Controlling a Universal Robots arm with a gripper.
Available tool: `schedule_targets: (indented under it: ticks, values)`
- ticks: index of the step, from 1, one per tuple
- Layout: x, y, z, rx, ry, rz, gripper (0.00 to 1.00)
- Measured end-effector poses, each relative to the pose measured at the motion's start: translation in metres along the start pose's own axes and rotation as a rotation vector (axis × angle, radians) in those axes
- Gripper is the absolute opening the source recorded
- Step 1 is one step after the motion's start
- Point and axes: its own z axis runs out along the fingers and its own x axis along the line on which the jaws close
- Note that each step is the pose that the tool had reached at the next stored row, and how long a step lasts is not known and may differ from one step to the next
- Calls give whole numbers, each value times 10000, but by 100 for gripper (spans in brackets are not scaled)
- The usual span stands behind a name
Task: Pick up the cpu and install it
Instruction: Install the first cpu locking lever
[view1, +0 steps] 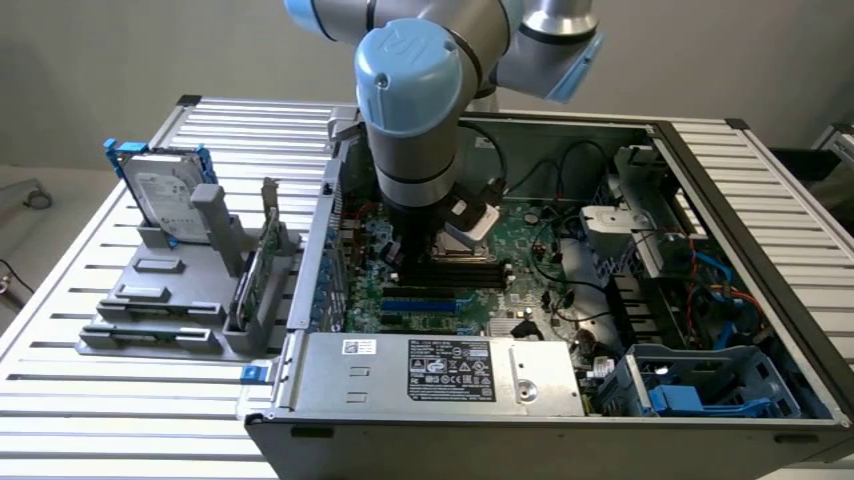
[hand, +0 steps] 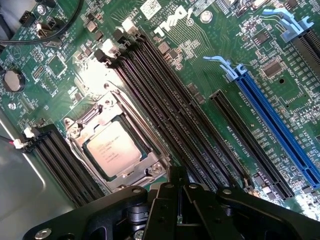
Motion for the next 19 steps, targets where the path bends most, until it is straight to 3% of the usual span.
schedule_targets:
  ticks: [14,19]
  values:
    - [-2,-11,-19,-3,-44,4,11]
    - [1,-12,-31,-30,-86,0,11]
